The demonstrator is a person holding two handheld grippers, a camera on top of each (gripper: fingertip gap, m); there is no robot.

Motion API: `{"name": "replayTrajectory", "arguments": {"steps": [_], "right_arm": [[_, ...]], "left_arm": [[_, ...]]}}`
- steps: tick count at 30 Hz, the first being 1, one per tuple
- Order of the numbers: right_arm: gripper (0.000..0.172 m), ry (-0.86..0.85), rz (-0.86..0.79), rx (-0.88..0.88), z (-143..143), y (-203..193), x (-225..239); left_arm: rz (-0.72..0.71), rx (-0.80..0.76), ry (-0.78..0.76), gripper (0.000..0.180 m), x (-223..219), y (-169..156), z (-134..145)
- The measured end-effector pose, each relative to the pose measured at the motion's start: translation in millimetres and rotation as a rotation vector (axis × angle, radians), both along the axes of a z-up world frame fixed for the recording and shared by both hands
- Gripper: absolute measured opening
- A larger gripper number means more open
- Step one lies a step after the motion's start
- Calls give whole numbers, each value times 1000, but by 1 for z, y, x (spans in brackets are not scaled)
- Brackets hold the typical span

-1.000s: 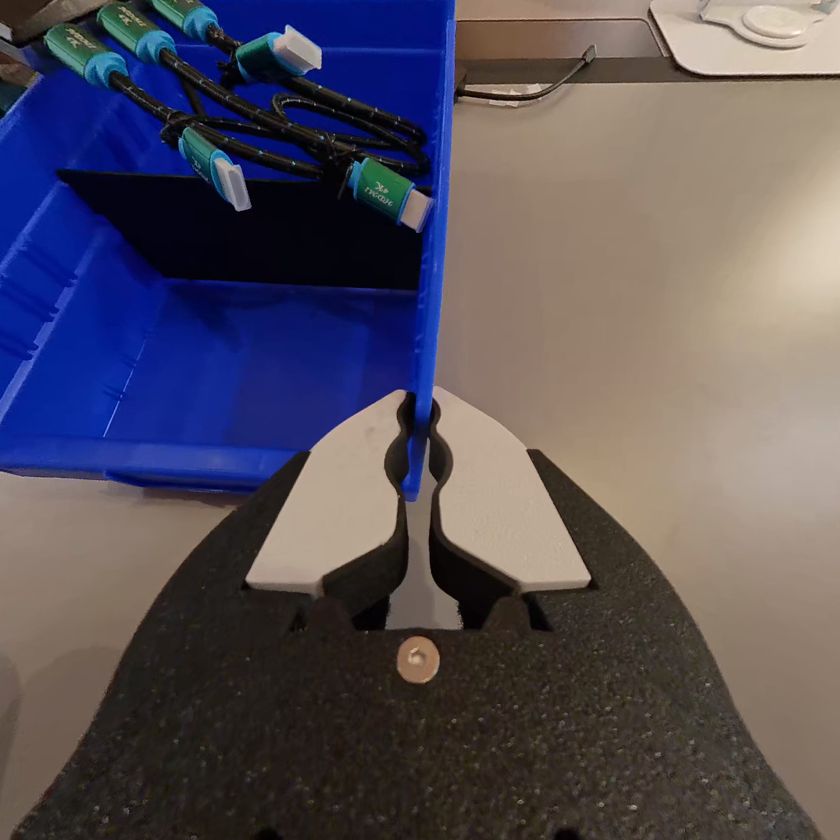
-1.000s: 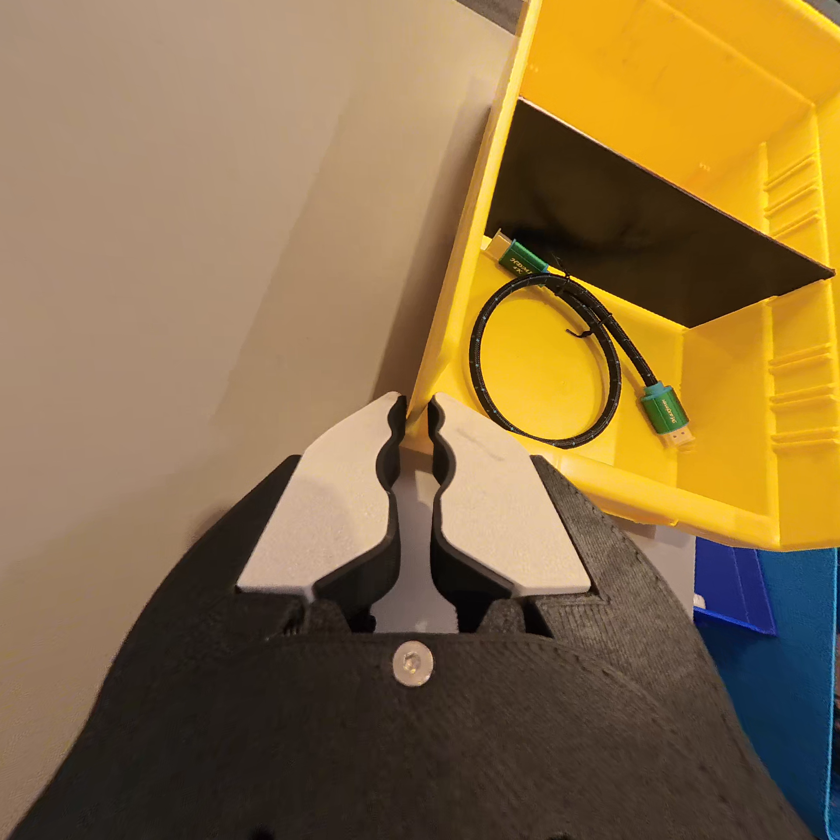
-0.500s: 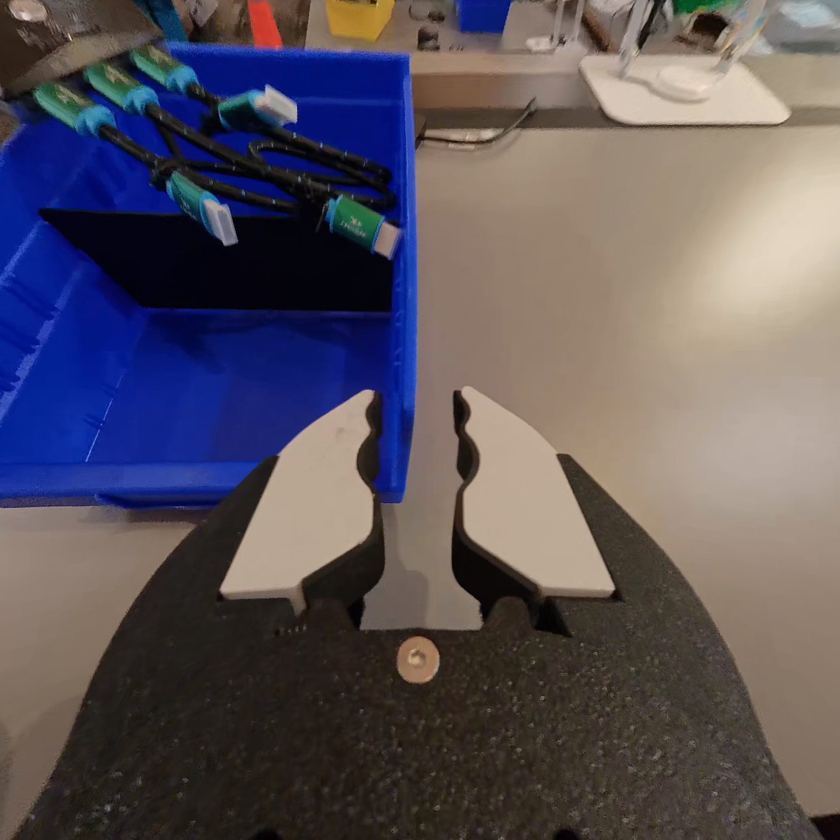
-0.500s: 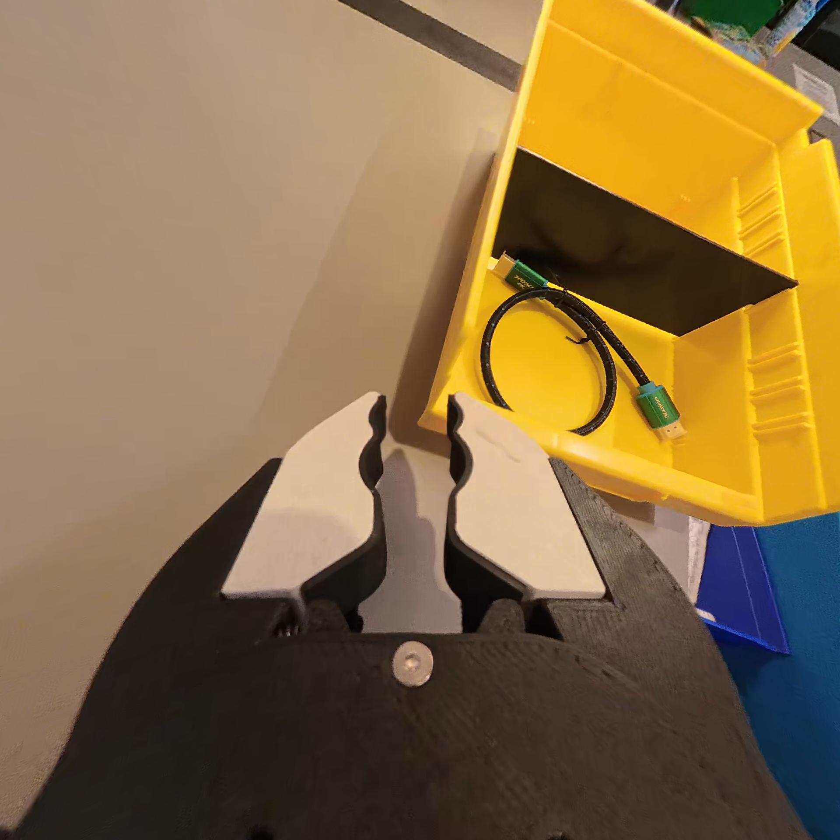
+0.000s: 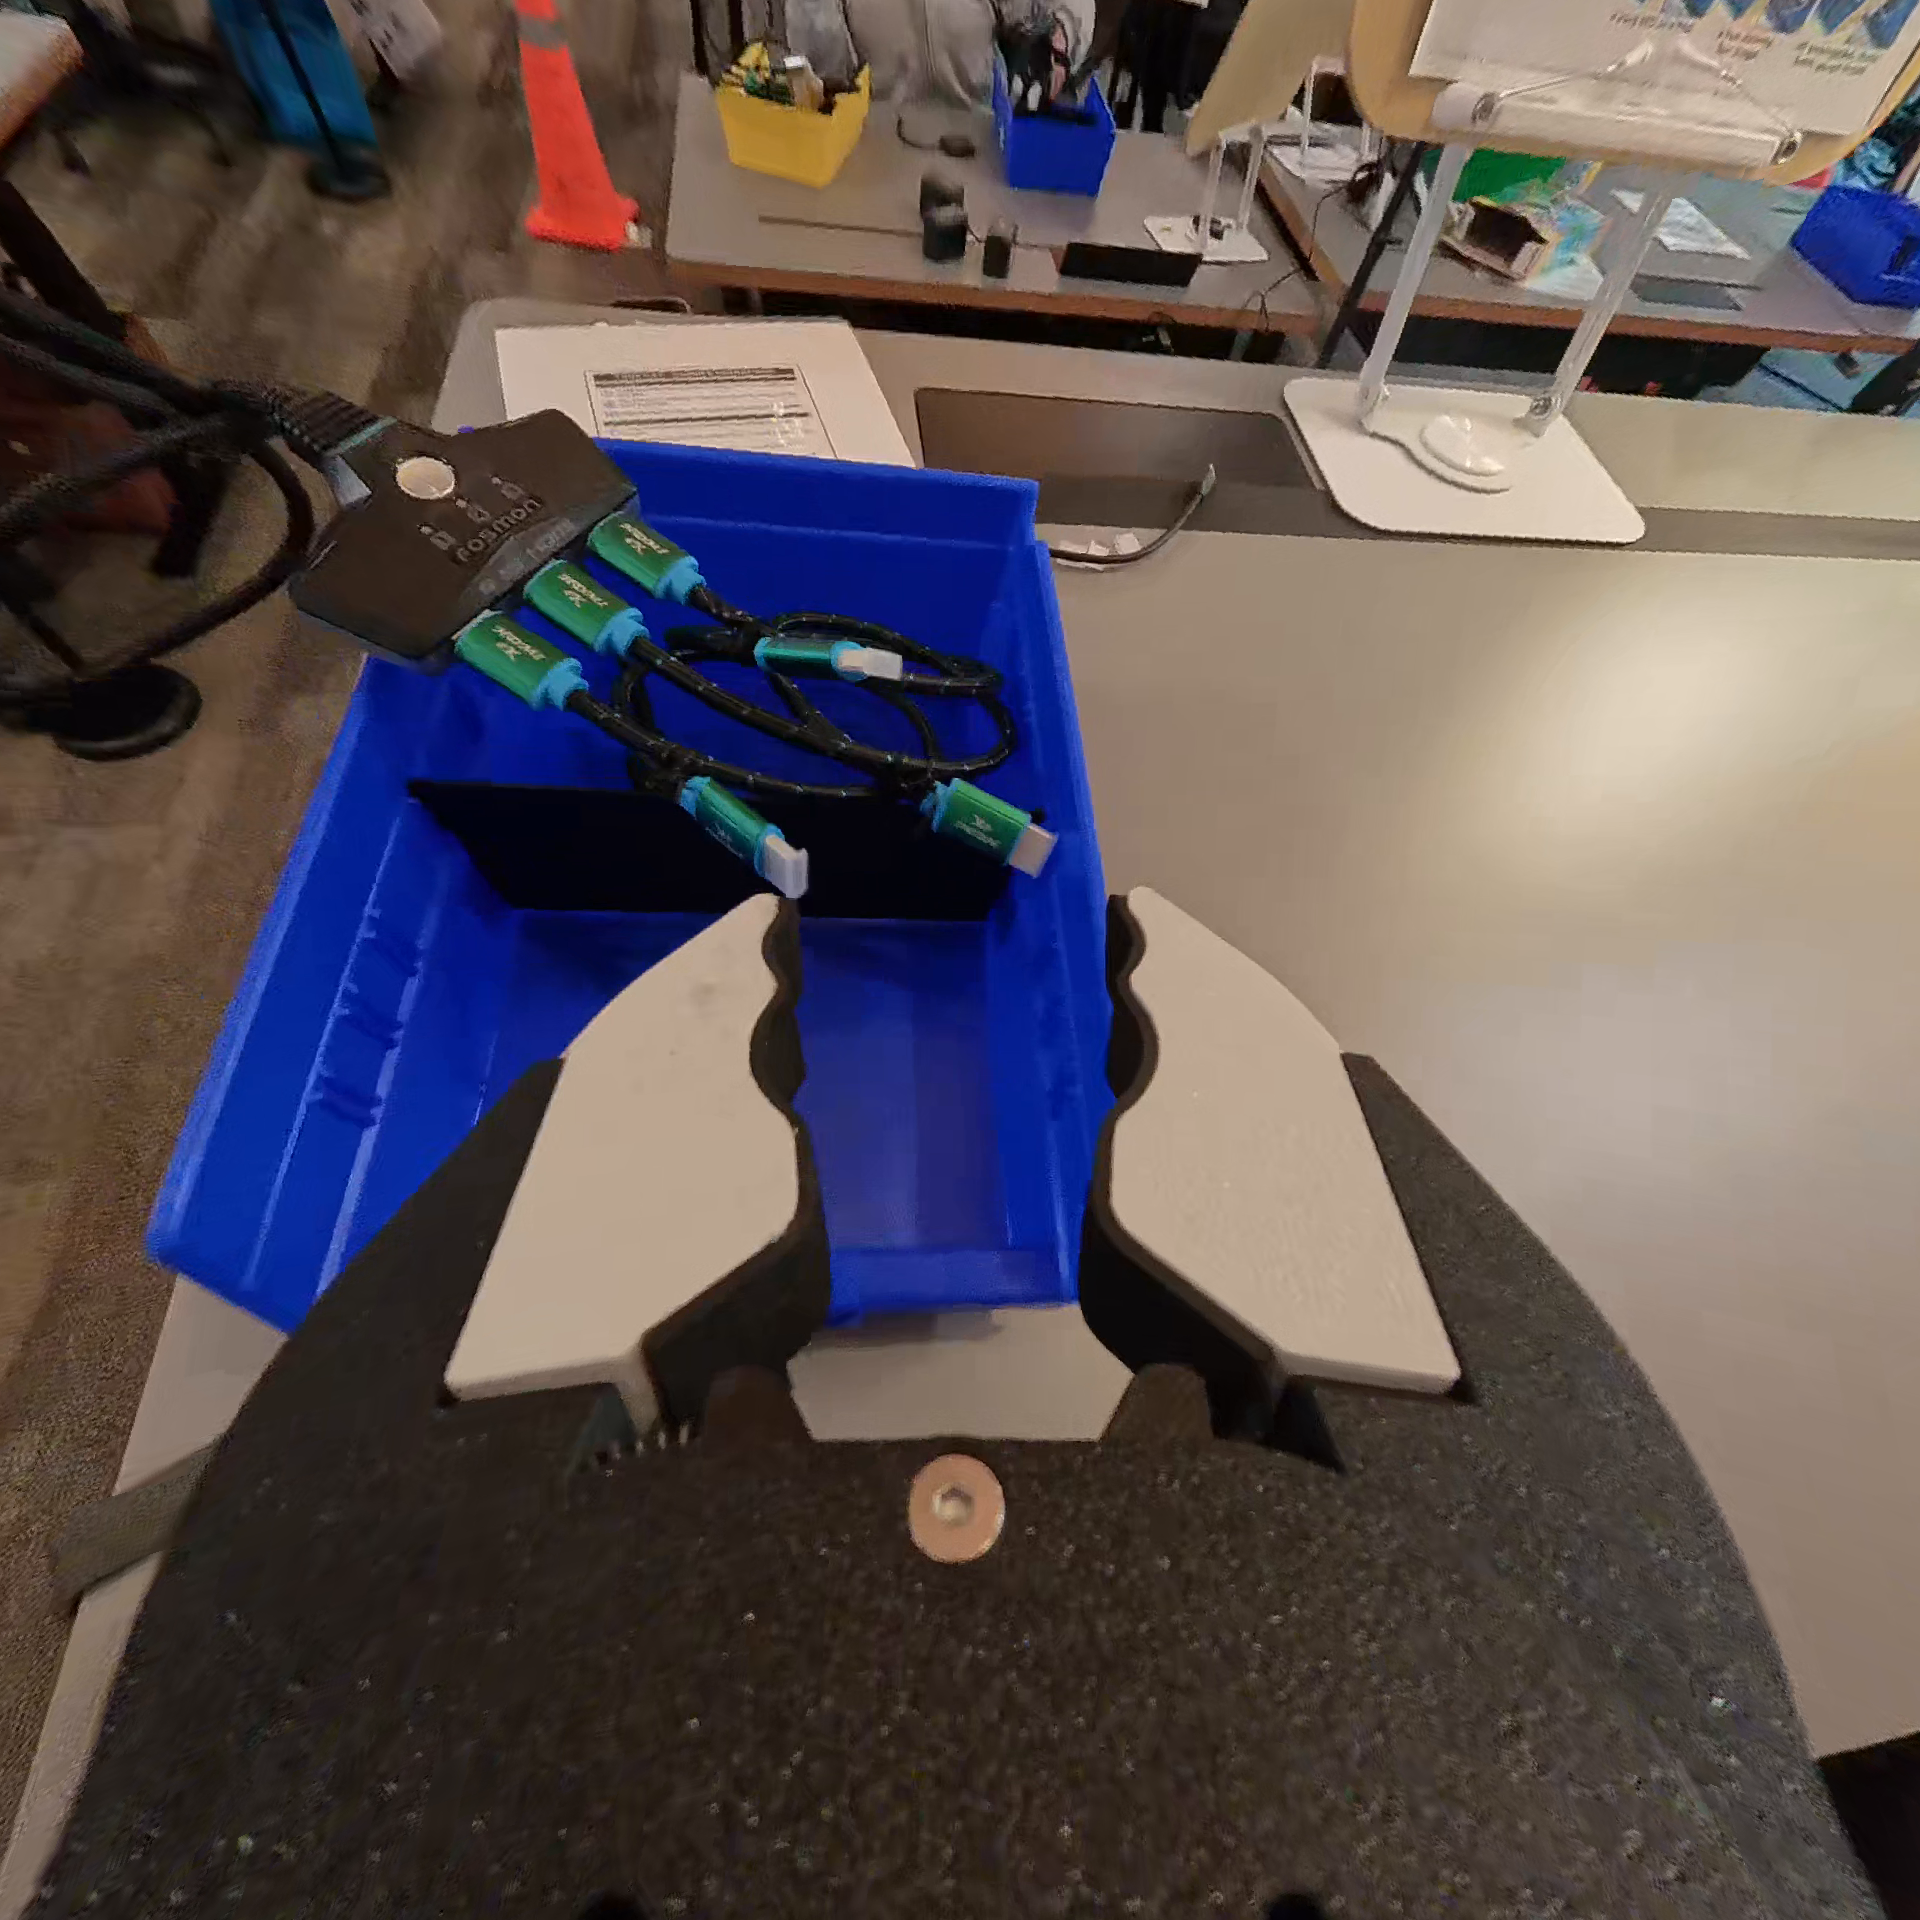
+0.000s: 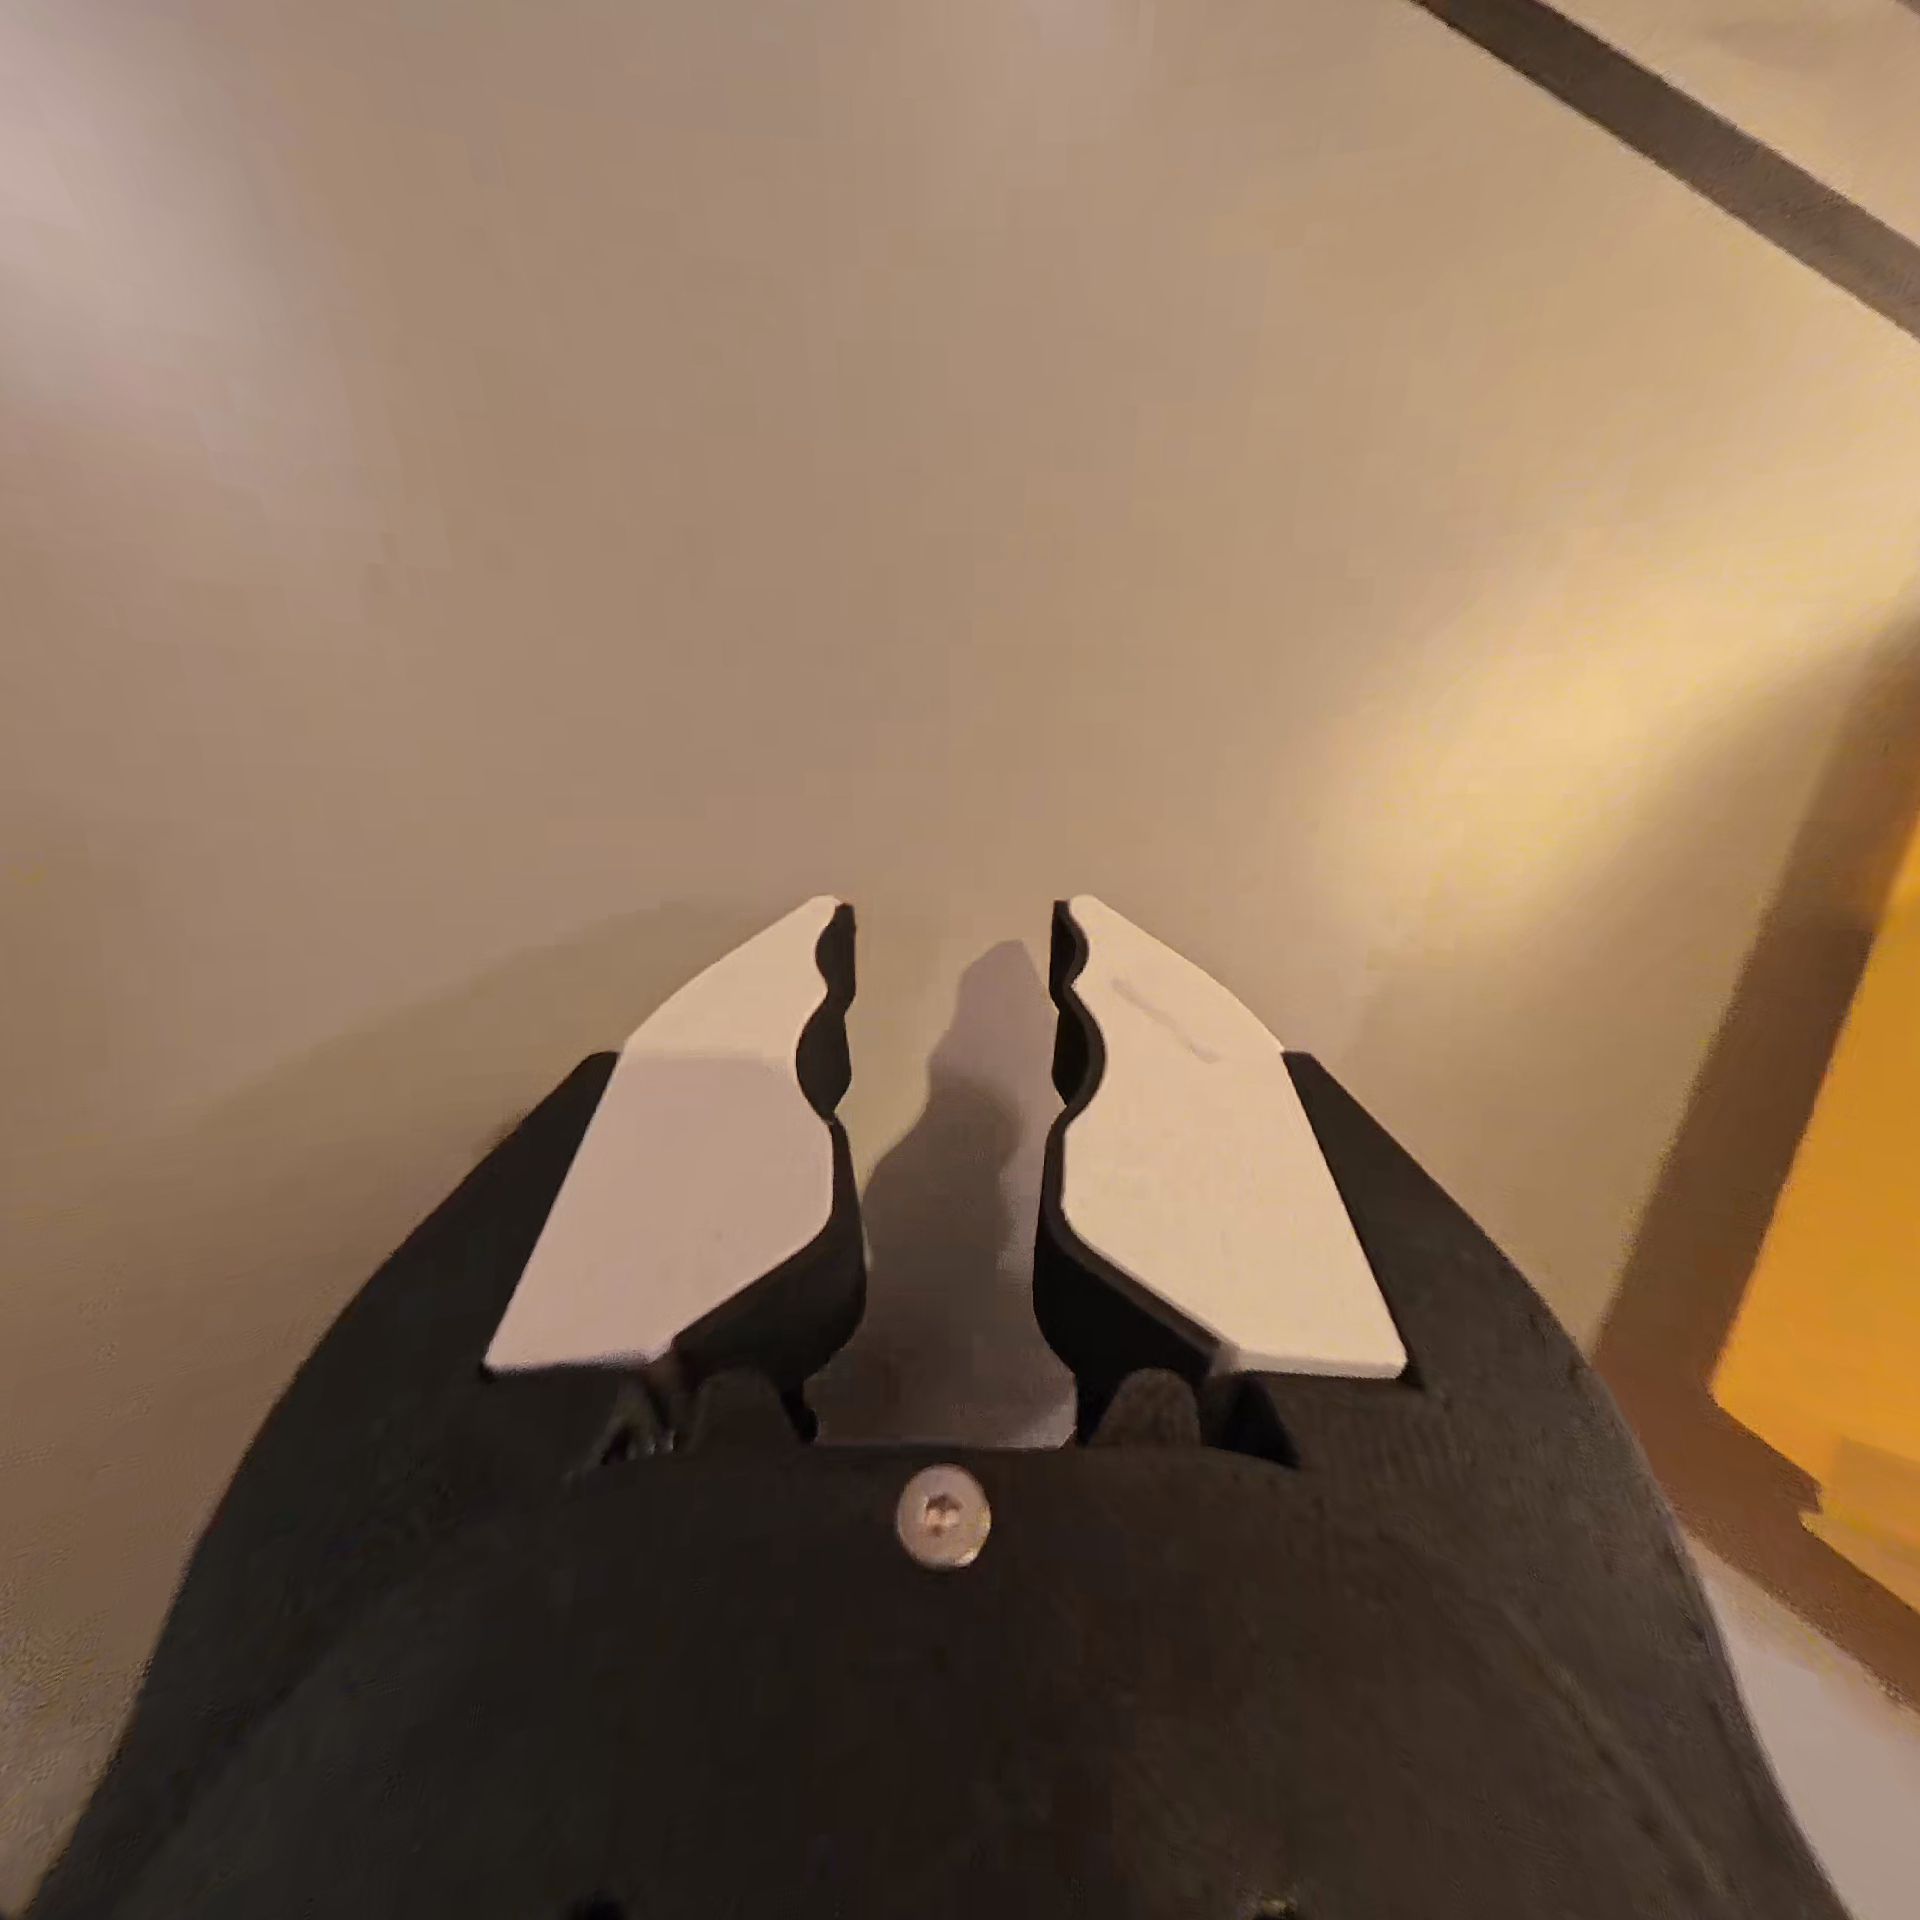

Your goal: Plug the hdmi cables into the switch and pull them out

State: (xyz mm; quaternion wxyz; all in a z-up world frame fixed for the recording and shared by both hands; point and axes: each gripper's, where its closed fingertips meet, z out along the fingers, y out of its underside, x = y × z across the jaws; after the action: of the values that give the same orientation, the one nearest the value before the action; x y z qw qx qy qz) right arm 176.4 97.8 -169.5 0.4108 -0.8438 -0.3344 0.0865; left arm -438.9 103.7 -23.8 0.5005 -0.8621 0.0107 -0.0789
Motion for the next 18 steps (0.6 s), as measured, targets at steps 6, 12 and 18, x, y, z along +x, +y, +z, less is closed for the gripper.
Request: {"name": "replayTrajectory", "arguments": {"steps": [6, 12, 18], "right_arm": [[38, -61, 22, -15, -15, 3, -5], [39, -63, 10, -27, -16, 1, -1], [39, -45, 12, -62, -19, 2, -1]], "left_arm": [[51, -52, -83, 63, -51, 52, -5], [12, -87, 192, 81, -100, 97, -9], [-2, -240, 108, 95, -126, 138, -20]]}}
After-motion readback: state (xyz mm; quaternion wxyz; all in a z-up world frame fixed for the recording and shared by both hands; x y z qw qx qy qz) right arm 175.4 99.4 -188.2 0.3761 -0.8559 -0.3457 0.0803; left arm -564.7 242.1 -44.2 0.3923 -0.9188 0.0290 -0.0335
